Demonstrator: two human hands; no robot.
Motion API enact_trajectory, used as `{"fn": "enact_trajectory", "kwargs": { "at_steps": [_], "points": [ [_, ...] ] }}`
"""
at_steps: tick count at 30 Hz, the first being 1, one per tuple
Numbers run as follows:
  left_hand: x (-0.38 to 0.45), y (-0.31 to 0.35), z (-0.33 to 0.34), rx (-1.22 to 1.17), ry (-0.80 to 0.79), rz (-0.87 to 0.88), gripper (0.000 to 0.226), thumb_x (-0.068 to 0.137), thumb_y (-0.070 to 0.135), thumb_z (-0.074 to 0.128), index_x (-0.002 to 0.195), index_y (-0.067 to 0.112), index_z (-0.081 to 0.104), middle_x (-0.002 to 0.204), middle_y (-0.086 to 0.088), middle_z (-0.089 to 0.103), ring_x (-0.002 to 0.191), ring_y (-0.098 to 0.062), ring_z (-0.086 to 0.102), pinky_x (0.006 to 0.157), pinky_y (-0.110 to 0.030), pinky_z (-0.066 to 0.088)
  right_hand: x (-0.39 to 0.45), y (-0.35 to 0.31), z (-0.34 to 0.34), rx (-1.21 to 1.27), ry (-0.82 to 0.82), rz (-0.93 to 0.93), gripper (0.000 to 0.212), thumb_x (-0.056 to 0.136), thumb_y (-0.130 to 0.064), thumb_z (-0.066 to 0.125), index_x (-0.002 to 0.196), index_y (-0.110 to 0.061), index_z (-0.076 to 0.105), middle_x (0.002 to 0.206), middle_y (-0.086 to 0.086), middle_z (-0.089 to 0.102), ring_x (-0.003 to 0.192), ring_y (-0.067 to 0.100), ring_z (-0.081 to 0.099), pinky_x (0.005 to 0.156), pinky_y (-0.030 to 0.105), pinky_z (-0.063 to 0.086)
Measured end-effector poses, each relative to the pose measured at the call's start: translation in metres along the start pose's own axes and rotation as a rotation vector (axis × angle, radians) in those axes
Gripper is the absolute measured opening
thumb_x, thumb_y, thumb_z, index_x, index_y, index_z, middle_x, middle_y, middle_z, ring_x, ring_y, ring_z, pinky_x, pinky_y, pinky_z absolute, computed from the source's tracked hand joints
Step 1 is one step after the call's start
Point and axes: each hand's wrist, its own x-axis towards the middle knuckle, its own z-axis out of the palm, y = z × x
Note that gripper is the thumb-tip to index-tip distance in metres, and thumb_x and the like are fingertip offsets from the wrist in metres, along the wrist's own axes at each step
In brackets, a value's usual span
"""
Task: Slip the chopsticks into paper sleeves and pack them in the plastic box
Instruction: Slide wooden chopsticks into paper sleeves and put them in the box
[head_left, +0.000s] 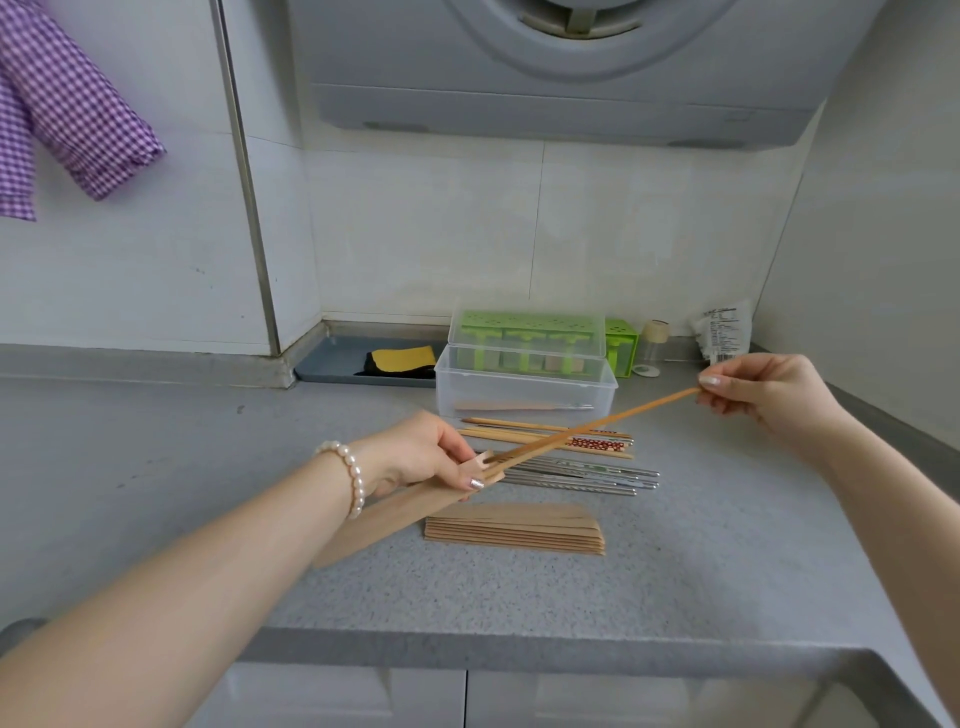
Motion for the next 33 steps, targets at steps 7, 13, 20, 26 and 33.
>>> {"fn": "enact_trajectory", "kwargs": {
  "at_steps": [7,13,20,26,33],
  "points": [
    [-0.002,0.001,0.002,0.024,0.017,0.021,0.013,0.073,0.01,0.075,0.078,0.022,0.071,0.081,0.007,0.066,0.082,-0.01,0.058,0.069,-0.021,0.045,-0.002,-0.002,0.001,-0.063,-0.044,-0.014,0.012,0.081,0.006,0.06,0.072,0.0,0.064,0.05,-0.001,0.065,0.042,0.004,0.054,0.046,0.012,0.046],
    [-0.002,0.007,0.008,0.023,-0.014,0.061,0.012,0.074,0.01,0.075,0.076,0.022,0.071,0.077,0.007,0.066,0.08,-0.011,0.058,0.074,-0.025,0.048,0.0,-0.003,0.012,-0.085,-0.104,-0.013,0.012,0.081,0.003,0.062,0.071,-0.002,0.066,0.052,0.0,0.065,0.044,0.006,0.054,0.047,0.014,0.046],
    [0.0,0.013,0.013,-0.007,-0.004,0.078,0.012,0.073,0.009,0.075,0.074,0.021,0.072,0.077,0.005,0.068,0.082,-0.013,0.06,0.076,-0.029,0.052,-0.001,0.011,0.047,0.07,-0.138,0.046,0.018,0.082,0.003,0.06,0.092,-0.01,0.066,0.072,0.002,0.074,0.065,0.013,0.071,0.062,0.021,0.058],
    [0.0,0.01,0.013,-0.015,0.027,0.054,0.013,0.07,0.006,0.076,0.08,0.015,0.075,0.082,0.0,0.07,0.089,-0.019,0.063,0.084,-0.034,0.054,-0.009,0.017,0.074,0.166,-0.159,0.116,0.013,0.083,0.003,0.059,0.092,-0.005,0.065,0.08,0.004,0.074,0.068,0.017,0.072,0.069,0.028,0.059],
    [0.0,0.007,0.011,-0.07,0.049,0.035,0.013,0.07,0.005,0.077,0.08,0.013,0.075,0.083,-0.003,0.072,0.094,-0.023,0.064,0.084,-0.034,0.054,-0.014,0.023,0.093,0.212,-0.142,0.136,0.011,0.088,-0.005,0.057,0.097,-0.007,0.062,0.099,0.011,0.07,0.071,0.015,0.071,0.077,0.032,0.058]
  ]
}}
